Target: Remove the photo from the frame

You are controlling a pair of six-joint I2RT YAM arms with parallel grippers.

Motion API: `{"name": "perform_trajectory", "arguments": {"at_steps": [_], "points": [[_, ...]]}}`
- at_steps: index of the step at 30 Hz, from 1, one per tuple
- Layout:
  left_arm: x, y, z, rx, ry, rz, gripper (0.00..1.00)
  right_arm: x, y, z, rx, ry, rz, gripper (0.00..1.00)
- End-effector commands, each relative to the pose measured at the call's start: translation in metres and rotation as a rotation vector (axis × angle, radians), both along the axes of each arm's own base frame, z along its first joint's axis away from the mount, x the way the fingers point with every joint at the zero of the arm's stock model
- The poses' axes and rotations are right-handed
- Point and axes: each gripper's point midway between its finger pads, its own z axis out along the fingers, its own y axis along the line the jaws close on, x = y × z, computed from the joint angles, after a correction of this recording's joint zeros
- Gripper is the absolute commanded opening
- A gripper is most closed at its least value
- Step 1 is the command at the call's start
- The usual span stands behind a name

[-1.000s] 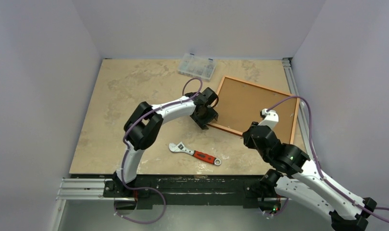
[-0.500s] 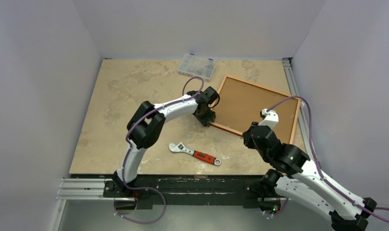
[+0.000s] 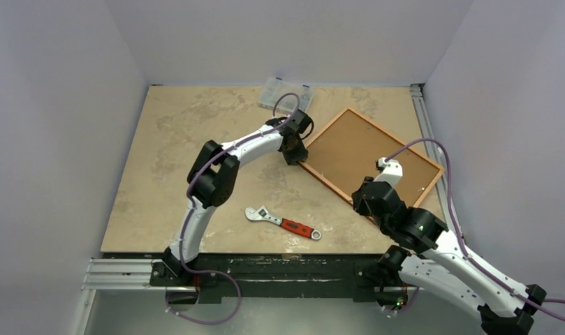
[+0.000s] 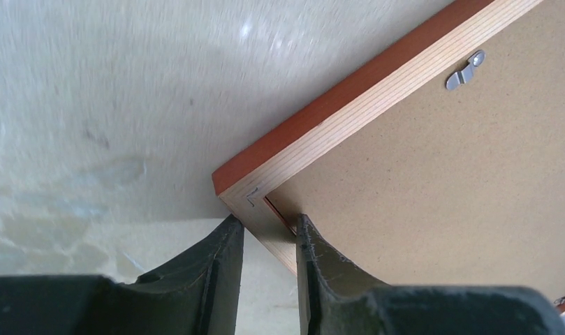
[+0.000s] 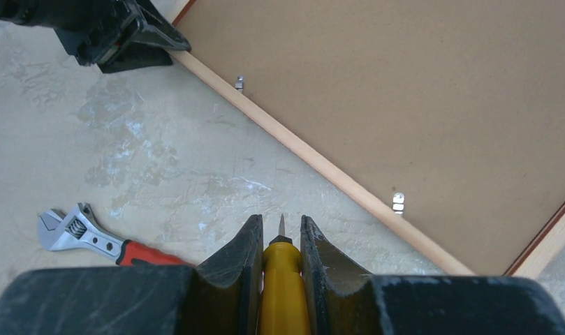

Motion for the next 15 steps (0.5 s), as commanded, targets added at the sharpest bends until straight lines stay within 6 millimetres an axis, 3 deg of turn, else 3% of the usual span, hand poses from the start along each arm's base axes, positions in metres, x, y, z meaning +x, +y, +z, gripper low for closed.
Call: {"name": "perform_trajectory", "arguments": {"at_steps": [1, 7, 10, 11, 15], "points": [[0.028, -0.005, 0.027, -0.052, -0.086, -0.265, 0.14, 0.003, 0.002, 0.003, 0.008, -0.013, -0.007, 0.0], [0.044, -0.012, 0.054, -0.172, -0.093, -0.41, 0.4, 0.004, 0.001, 0.001, -0.004, -0.004, -0.012, 0.0], [0.035, -0.011, 0.069, -0.208, -0.118, -0.428, 0.5, 0.004, 0.001, 0.0, -0.006, -0.002, -0.015, 0.0], [0.031, -0.013, 0.082, -0.244, -0.144, -0.431, 0.53, 0.004, 0.001, 0.0, -0.006, -0.002, -0.015, 0.0], [0.004, -0.02, 0.085, -0.373, -0.106, -0.418, 0.55, 0.004, 0.001, 0.0, -0.008, 0.002, -0.016, 0.0]]}}
